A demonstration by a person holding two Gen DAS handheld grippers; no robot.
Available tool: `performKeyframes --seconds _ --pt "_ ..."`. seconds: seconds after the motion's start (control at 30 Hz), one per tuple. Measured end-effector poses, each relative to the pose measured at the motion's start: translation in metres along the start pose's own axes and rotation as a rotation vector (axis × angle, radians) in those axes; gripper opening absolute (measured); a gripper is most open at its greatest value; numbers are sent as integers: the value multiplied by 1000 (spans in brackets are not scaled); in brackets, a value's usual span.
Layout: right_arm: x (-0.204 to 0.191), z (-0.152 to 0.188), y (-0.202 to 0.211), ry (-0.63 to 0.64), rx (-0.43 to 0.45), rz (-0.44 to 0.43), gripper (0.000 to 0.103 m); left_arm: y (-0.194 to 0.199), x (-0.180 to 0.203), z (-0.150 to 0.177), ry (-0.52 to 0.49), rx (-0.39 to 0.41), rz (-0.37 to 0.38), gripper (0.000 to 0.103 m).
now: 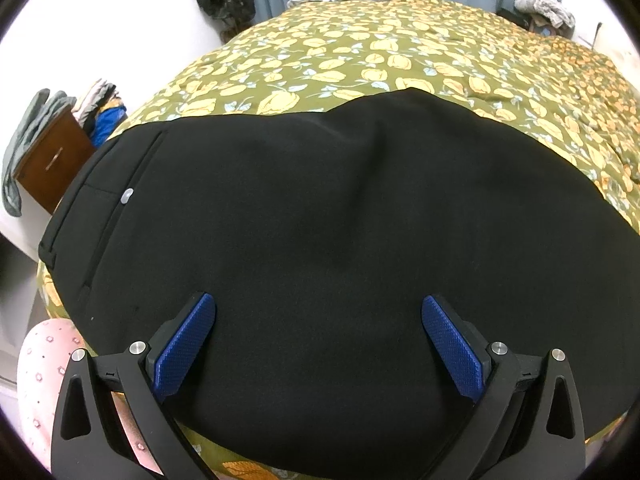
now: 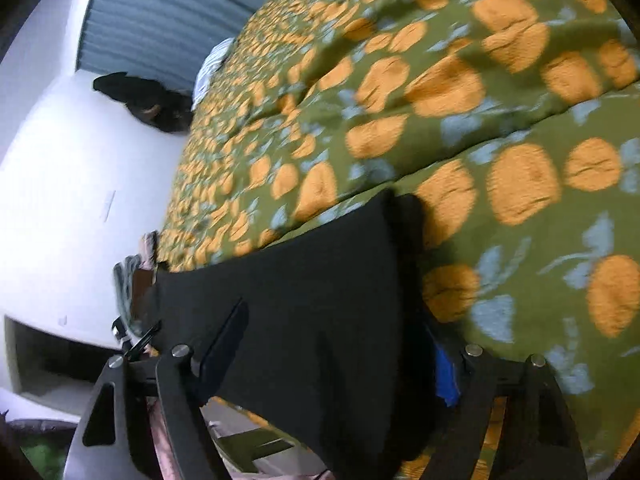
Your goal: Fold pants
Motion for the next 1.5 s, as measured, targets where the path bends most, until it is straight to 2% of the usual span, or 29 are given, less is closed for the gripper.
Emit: performKeyframes --seconds 0.07,0.13,0.17,0.2,0.27,0.3,0.4,0.43,0.47,0.5,0.57,0.7,0.73,0.83,0.9,0.97,1.03,1.07,1.13,1.17,1.2,1.3,1.4,1.5 --pt "0 -1 -4 -10 -9 14 79 0 0 0 0 0 -3 103" --pt "0 -2 -7 -15 -24 39 72 0 0 -1 1 0 -5 103" --pt "1 -2 -9 -29 -35 56 59 -1 0 -1 2 1 -5 103" --pt "3 0 -10 -43 -44 91 41 -1 0 -1 2 1 -5 103" --pt "3 2 -8 -54 -36 99 28 -1 0 -1 2 1 -5 103" --pt "0 2 -6 -56 -22 82 19 -1 0 -1 2 0 -5 103" --pt "-20 1 4 -68 56 -57 16 -1 0 -1 6 -6 0 103" --pt "-33 3 7 -69 100 -151 16 -1 -1 -1 8 -7 1 103" --pt "-44 4 6 -68 126 -206 16 -1 -1 -1 9 -7 2 103" --pt "-60 6 3 -70 156 -280 16 -1 0 -1 9 -7 2 103" --pt "-84 10 -10 -75 178 -368 16 -1 -1 -1 10 -8 3 103" --pt "-138 21 -63 -113 213 -564 16 0 -1 -2 13 -9 10 103" --pt "-154 24 -87 -145 219 -621 16 0 -2 -1 12 -7 15 103" --pt "-189 33 -150 -210 208 -689 16 1 -3 -1 4 0 26 103" --pt "-212 38 -186 -226 184 -681 16 2 -4 -1 -1 -1 35 103" --pt "-245 43 -228 -194 139 -617 16 2 -5 -1 -3 -3 44 103" --pt "-277 48 -256 -109 103 -505 19 3 -6 0 -4 -3 54 103" --pt "-298 52 -271 -24 74 -402 20 3 -6 0 -3 -3 55 103" --pt "-325 60 -293 82 41 -241 31 3 -6 0 -4 -2 56 103" --pt "-340 65 -302 134 32 -203 46 3 -6 0 -3 -3 57 103" --pt "-349 67 -304 181 30 -188 61 4 -6 -1 -2 -6 62 103" --pt "-378 75 -294 331 26 -178 77 15 -13 -5 55 3 122 103" --pt "-386 93 -260 453 75 -123 83 41 -20 -9 137 40 257 103" --pt "-367 112 -225 510 128 -8 88 72 -6 -10 132 31 399 102"
Point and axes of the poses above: each gripper's, at about its wrist camera, not at the fingertips, and y roughly against the way its jaws point, x to its right, z to its underside, the point moved 2 cm from there along -y, roughly the way its jaws point, and after that the axes turned 8 degrees about y, right-handed, at the moved point
